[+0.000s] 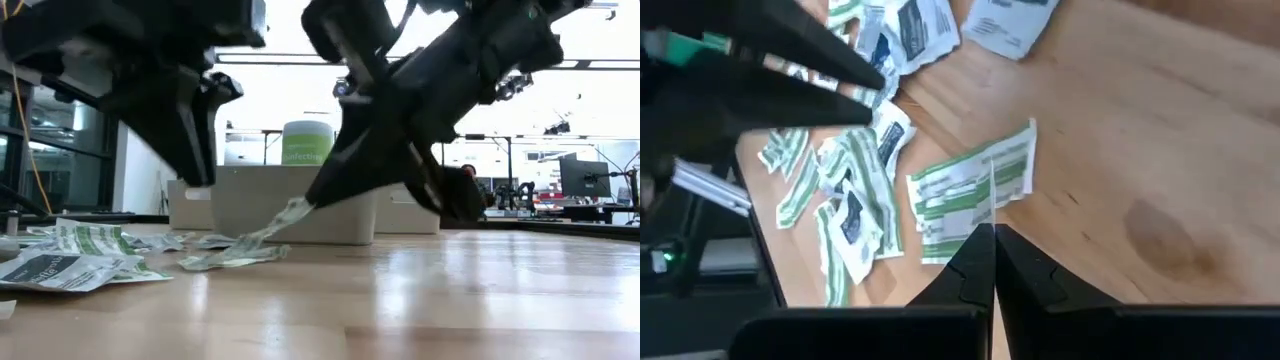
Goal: Pick & Place First Aid Supplies
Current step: Put the bandage pack into the left bin
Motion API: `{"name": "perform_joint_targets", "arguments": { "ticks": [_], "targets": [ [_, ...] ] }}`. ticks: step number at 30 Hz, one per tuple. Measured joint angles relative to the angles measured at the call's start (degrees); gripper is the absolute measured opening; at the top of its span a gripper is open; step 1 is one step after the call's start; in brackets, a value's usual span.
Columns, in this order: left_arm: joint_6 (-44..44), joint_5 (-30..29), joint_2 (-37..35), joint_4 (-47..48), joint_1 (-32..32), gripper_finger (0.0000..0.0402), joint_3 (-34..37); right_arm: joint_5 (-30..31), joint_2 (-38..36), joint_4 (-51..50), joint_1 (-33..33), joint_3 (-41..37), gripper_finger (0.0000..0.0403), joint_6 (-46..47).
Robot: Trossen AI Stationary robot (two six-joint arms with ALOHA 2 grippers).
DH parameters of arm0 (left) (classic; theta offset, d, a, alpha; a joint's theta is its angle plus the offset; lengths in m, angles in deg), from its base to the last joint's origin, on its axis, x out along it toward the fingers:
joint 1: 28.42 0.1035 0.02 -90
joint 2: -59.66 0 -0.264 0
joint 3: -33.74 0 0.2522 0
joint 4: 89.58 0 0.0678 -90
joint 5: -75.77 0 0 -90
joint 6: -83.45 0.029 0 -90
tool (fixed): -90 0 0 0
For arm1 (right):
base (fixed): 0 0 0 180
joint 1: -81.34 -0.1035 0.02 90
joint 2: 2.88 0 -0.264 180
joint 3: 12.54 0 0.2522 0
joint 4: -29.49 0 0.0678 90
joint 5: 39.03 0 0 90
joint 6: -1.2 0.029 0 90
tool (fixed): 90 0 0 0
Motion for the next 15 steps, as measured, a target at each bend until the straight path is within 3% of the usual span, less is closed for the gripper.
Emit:
{"name": "perform_joint_targets", "arguments": {
  "ticks": [10,15],
  "targets": [
    [-2.3,-8.1,-8.5,6.4,0.0,0.0072,0.0,2.8,-11.9,-15.0,0.2,0.0,0.0000,-6.2],
    [-4.5,-13.1,-11.8,10.3,0.0,0.0072,0.0,7.9,-18.5,-21.9,0.5,0.0,0.0000,-8.6]
  ]
}}
